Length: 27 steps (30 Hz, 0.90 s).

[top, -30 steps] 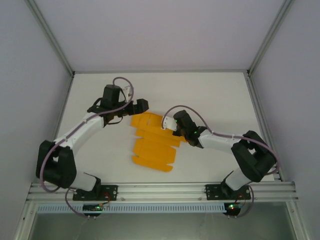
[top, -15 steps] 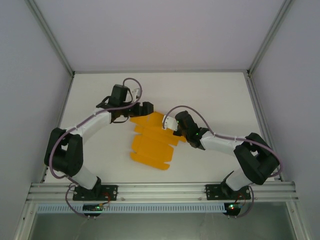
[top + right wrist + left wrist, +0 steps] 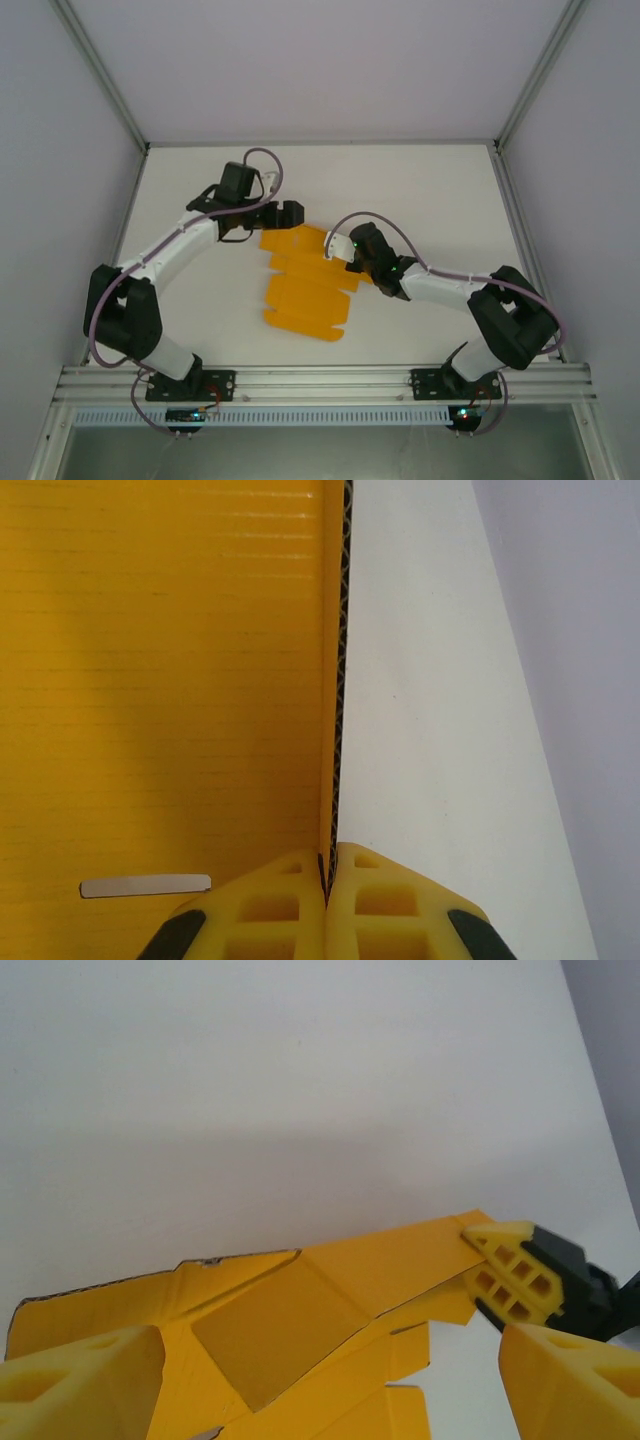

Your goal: Assemble paper box

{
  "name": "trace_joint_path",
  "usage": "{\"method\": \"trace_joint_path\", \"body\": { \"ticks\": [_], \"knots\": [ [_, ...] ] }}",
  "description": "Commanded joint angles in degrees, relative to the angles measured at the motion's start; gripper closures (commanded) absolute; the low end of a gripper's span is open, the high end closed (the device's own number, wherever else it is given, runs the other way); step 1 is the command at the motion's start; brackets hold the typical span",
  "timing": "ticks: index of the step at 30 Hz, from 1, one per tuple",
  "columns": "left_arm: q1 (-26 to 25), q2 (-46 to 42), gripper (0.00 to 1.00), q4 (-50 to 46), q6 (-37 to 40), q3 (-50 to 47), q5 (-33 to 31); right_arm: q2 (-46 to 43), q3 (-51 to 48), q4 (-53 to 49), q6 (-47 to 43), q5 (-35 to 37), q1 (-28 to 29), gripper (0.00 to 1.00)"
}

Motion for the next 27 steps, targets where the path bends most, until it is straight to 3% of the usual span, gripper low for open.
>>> {"method": "trace_joint_path", "body": {
  "ticks": [1, 6, 11, 18, 22, 27],
  "knots": [
    [-0.37, 1.00, 0.15, -2.71, 1.33, 3.38, 1.85, -0.52, -0.60, 0.88, 0.51, 1.03, 0.34, 1.00],
    [-1.40, 3.93, 0.24, -2.11, 0.62, 4.20, 6.47, -0.52, -0.52, 0.79, 0.62, 1.43, 0.43, 1.00],
    [-1.79, 3.87, 0.29, -1.44, -1.21, 2.13, 6.56, -0.48, -0.92, 2.37, 0.82, 1.91, 0.42, 1.00],
    [-2.90, 5.98, 0.40, 2.72, -3.39, 0.76, 13.19, -0.35, -0.90, 3.25, 0.82, 2.61, 0.61, 1.00],
    [-2.95, 7.20, 0.50, 4.68, -4.97, 0.60, 14.38, -0.44, -0.96, 3.51, 0.69, 2.98, 0.73, 1.00],
    [-3.05, 8.28, 0.54, 9.43, -7.87, 0.16, 15.20, -0.34, -1.04, 3.69, 0.67, 2.44, 0.94, 1.00]
  ]
}}
